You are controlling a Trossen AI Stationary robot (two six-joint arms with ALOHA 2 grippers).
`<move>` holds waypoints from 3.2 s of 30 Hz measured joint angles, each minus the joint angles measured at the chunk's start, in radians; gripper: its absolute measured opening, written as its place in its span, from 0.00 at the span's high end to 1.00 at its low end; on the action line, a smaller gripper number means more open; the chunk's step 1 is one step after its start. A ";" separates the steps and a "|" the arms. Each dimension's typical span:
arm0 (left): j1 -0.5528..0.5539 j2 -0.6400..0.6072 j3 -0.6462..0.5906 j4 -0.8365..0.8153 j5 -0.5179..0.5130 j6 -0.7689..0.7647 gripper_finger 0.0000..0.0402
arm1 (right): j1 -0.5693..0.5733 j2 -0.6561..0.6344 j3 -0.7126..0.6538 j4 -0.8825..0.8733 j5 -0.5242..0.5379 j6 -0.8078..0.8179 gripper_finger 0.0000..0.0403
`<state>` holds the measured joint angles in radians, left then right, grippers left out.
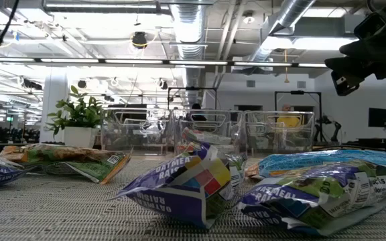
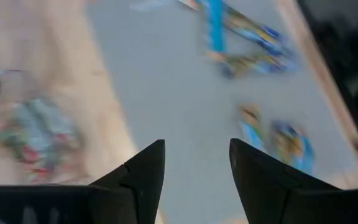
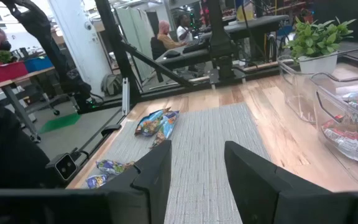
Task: Pick and place Granola Bars by type
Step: Put the yellow granola bar into the left transparent bin
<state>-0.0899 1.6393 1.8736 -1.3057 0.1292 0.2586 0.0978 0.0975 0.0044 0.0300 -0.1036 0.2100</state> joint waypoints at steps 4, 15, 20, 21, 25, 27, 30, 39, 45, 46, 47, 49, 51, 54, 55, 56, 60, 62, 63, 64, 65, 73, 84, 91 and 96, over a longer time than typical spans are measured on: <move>-0.123 -0.027 0.000 -0.097 0.025 0.038 0.57 | 0.000 0.000 0.000 0.000 0.000 0.000 0.65; -0.453 -0.196 -0.159 -0.070 0.020 -0.052 0.57 | 0.000 0.000 0.000 0.000 0.000 0.000 0.65; -0.541 -0.296 -0.424 0.174 0.015 -0.173 0.57 | 0.000 0.000 0.000 0.000 0.000 0.000 0.65; -0.548 -0.311 -0.480 0.226 0.015 -0.200 0.57 | 0.000 0.000 0.000 0.000 0.000 0.000 0.65; -0.561 -0.340 -0.682 0.406 0.012 -0.306 0.57 | 0.000 0.000 0.000 0.000 0.000 0.000 0.64; -0.561 -0.336 -0.779 0.483 -0.010 -0.343 0.57 | 0.000 0.000 0.000 0.000 0.000 0.000 0.64; -0.561 -0.318 -0.902 0.613 -0.081 -0.374 0.57 | 0.000 0.000 0.000 0.000 0.000 0.000 0.65; -0.513 -0.196 -1.036 0.826 -0.250 -0.477 0.57 | 0.000 0.000 0.000 0.000 0.000 0.000 0.64; -0.481 -0.108 -1.036 0.928 -0.219 -0.488 0.57 | 0.000 0.000 0.000 0.000 0.000 0.000 0.65; -0.480 -0.100 -1.036 0.942 -0.210 -0.488 0.57 | 0.000 0.000 0.000 0.000 0.000 0.000 0.65; -0.478 -0.090 -1.035 0.960 -0.198 -0.488 0.57 | 0.000 0.000 0.000 0.000 0.000 0.000 0.65; -0.475 -0.078 -1.034 0.977 -0.190 -0.488 0.57 | 0.000 0.000 0.000 0.000 0.000 0.000 0.64; -0.468 -0.064 -1.034 0.996 -0.196 -0.488 0.57 | 0.000 0.000 0.000 0.000 0.000 0.000 0.64; -0.455 -0.043 -1.033 1.014 -0.192 -0.487 0.57 | 0.000 0.000 0.000 0.000 0.000 0.000 0.65; -0.452 -0.035 -1.031 1.021 -0.186 -0.487 0.57 | 0.000 0.000 0.000 0.000 0.000 0.000 0.65; -0.448 -0.026 -1.030 1.025 -0.181 -0.486 0.57 | 0.000 0.000 0.000 0.001 0.000 0.000 0.65; -0.439 -0.003 -1.030 1.039 -0.182 -0.480 0.57 | 0.000 0.000 0.000 0.001 0.000 0.000 0.65; -0.436 0.001 -1.030 1.032 -0.188 -0.469 0.57 | 0.000 0.000 0.000 0.000 0.000 0.000 0.64; -0.433 0.003 -1.030 1.034 -0.191 -0.460 0.57 | 0.000 0.000 0.000 0.000 0.000 0.000 0.64; -0.429 0.011 -1.028 1.044 -0.195 -0.453 0.57 | 0.000 0.000 0.000 0.001 0.000 0.000 0.64; -0.427 0.017 -1.028 1.044 -0.200 -0.449 0.57 | 0.000 0.000 0.000 0.000 0.000 0.000 0.64; -0.414 0.072 -1.028 1.064 -0.197 -0.447 0.57 | 0.000 0.000 0.000 0.001 0.000 0.000 0.65; -0.412 0.076 -1.025 1.069 -0.194 -0.469 0.75 | 0.000 0.000 0.000 0.001 0.000 0.000 0.65; -0.382 0.077 -0.995 1.050 -0.181 -0.538 0.93 | 0.000 0.000 0.000 0.001 0.000 0.000 0.64; -0.343 0.040 -0.951 1.053 -0.187 -0.595 0.91 | 0.000 0.000 0.000 0.001 0.000 0.000 0.65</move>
<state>-0.4330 1.6795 0.9227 -0.2525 -0.0578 -0.3362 0.0975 0.0975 0.0047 0.0307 -0.1036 0.2100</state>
